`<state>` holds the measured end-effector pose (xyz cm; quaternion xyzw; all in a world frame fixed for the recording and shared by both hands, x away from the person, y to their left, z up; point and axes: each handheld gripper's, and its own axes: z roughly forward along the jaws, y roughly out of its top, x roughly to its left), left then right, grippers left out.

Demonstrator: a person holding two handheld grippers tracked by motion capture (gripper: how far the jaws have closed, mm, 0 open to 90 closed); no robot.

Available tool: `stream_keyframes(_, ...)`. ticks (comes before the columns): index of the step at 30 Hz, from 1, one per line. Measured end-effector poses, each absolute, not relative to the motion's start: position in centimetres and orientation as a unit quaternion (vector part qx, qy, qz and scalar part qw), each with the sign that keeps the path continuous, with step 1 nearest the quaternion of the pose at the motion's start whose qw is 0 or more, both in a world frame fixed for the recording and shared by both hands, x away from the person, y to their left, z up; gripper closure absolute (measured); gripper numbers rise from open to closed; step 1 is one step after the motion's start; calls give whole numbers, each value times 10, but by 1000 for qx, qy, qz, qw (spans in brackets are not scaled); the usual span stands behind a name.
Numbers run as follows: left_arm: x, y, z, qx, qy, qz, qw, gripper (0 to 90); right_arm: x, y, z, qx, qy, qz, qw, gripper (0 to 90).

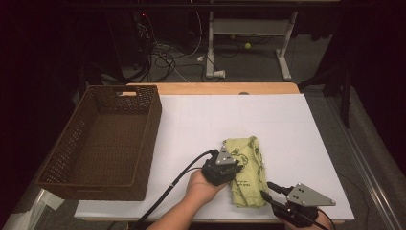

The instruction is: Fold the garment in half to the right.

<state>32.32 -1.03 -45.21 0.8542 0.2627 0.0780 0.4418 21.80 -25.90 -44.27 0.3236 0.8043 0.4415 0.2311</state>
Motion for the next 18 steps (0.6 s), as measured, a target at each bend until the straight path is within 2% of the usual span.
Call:
stream_keyframes(4,319,0,-444,846,270,82,452,590,222,-262,-446,332,806,435,224,691)
stream_keyframes(8,311,26,-439,843,280,107,447,469,224,-264,-450,332,816,422,212,804)
stream_keyframes(11,305,49,-445,844,297,99,435,364,224,-264,-451,329,824,414,201,874)
stream_keyframes(13,298,63,-453,841,308,102,432,309,224,-262,-454,324,832,406,195,875)
stream_keyframes(15,296,74,-462,835,317,98,438,297,225,-260,-456,324,836,400,193,874)
stream_keyframes(18,300,79,-465,830,334,94,436,206,225,-263,-453,334,826,409,197,820)
